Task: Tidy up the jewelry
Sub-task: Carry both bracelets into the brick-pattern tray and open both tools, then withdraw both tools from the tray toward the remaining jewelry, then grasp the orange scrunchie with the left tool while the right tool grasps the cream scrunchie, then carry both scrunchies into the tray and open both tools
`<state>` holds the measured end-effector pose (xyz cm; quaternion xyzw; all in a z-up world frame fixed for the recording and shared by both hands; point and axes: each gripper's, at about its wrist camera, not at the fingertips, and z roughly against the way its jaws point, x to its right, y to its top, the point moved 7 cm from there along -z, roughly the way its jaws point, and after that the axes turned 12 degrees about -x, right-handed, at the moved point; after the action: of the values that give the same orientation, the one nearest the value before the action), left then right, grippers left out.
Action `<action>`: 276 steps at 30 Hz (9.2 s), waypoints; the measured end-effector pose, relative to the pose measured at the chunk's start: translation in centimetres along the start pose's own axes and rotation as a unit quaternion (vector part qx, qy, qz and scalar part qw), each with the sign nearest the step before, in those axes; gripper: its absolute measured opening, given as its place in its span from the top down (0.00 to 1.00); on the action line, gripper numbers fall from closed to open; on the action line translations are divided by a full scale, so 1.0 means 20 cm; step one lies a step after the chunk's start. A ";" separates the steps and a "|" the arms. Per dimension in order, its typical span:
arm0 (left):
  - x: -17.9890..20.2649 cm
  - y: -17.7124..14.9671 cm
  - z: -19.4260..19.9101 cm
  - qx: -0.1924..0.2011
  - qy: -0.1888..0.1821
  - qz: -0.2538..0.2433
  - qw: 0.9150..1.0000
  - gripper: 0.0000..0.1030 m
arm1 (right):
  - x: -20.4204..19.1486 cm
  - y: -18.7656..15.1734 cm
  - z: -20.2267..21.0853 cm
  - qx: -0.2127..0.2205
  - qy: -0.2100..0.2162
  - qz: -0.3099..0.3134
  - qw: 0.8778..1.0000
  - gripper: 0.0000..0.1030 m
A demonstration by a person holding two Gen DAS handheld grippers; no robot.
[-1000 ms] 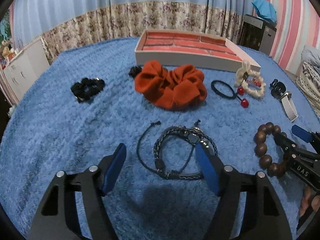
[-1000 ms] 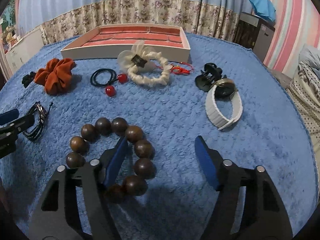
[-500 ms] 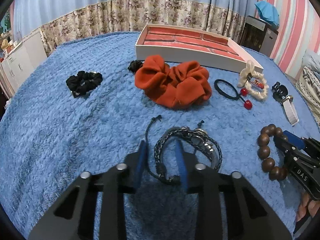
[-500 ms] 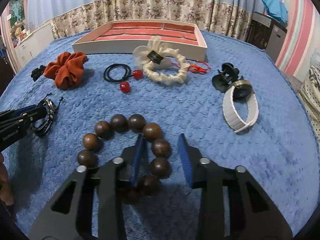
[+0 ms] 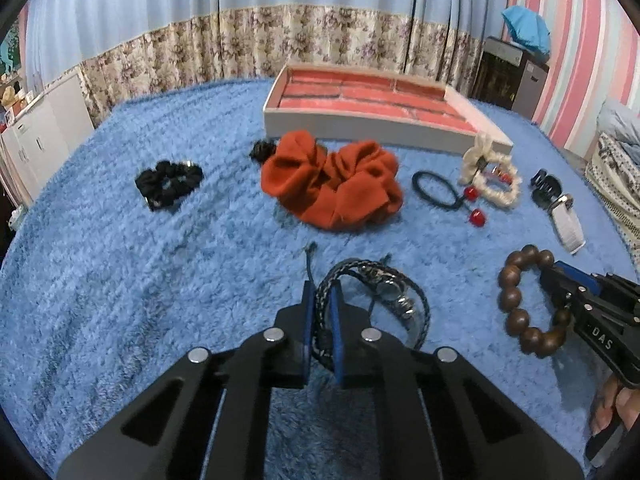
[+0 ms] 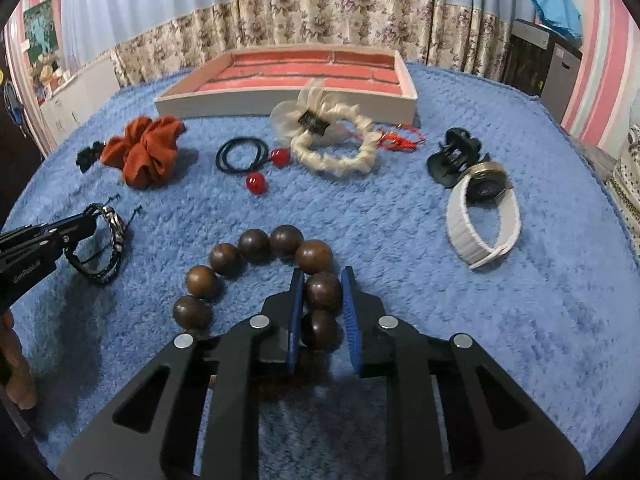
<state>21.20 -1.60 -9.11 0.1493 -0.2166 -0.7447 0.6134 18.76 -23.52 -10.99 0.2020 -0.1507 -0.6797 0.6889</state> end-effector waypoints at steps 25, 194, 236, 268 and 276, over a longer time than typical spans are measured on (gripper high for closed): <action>0.03 0.69 0.23 0.058 -0.011 -0.004 0.998 0.92 | 0.01 0.69 0.32 0.092 0.012 0.024 0.995 0.81; -0.13 0.42 -0.29 -0.003 -0.058 -0.004 0.998 0.85 | 0.20 0.54 -0.27 0.018 -0.051 -0.046 0.997 0.89; -0.08 1.20 -0.29 0.058 -0.037 0.003 0.998 0.87 | 0.19 1.29 -0.19 0.089 -0.009 -0.069 0.994 0.90; -0.09 1.23 -0.80 0.022 0.027 -0.003 0.999 0.60 | 0.30 1.33 -0.70 0.021 -0.042 -0.087 0.995 0.86; -0.10 1.22 -0.75 0.032 0.030 -0.002 0.999 0.41 | 0.28 1.32 -0.67 0.024 -0.042 -0.078 0.996 0.60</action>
<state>49.69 -5.51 -9.79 0.1916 -0.2218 -0.7337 0.6130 48.50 -28.36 -10.41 0.2005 -0.1797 -0.7353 0.6219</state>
